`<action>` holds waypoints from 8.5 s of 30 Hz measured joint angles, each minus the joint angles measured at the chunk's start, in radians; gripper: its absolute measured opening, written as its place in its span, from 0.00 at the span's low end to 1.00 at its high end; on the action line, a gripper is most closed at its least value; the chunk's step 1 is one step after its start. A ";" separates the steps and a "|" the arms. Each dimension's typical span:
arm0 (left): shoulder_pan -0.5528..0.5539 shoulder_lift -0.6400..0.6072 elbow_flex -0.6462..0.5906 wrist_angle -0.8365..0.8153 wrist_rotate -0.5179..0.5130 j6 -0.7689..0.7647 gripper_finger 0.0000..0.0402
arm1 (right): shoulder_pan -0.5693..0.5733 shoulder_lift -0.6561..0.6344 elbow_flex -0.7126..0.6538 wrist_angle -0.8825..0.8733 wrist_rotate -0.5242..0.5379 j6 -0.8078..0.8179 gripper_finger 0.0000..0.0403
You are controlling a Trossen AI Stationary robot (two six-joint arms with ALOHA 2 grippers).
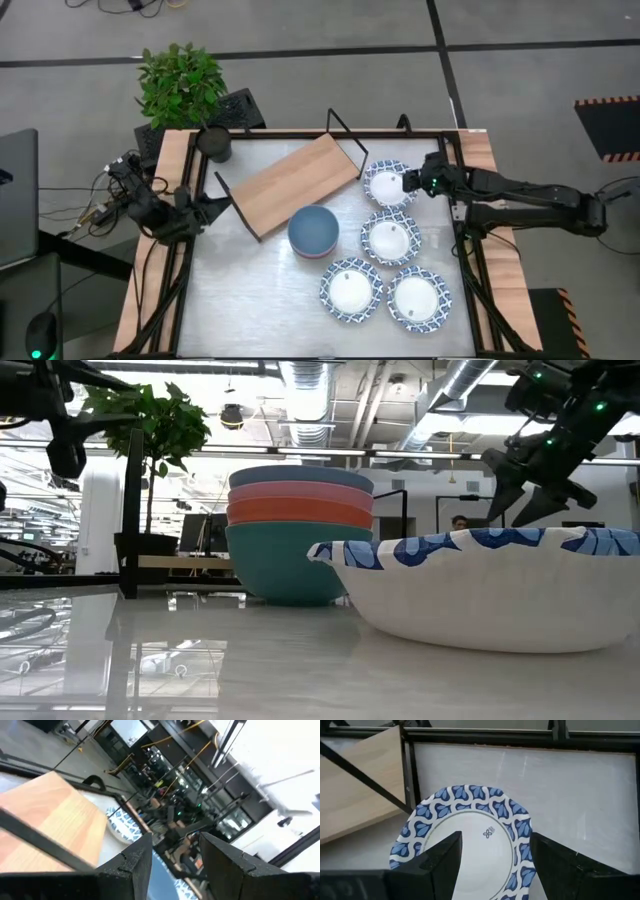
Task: Place and stack bowls onto a shelf
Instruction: Put the white blue patterned bowl on the shelf, then stack the white blue patterned bowl on top of the white blue patterned bowl on the shelf
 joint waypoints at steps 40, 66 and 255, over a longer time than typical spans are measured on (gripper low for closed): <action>-0.004 0.103 0.541 -1.157 0.133 -0.325 0.38 | -0.052 0.177 0.144 -0.280 -0.111 0.162 0.64; -0.004 0.103 0.540 -1.202 0.042 -0.327 0.38 | -0.113 0.264 -0.005 -0.075 -0.172 0.198 0.64; -0.004 0.103 0.540 -1.305 0.001 -0.369 0.38 | 0.296 0.466 0.212 -0.374 -0.233 0.007 0.59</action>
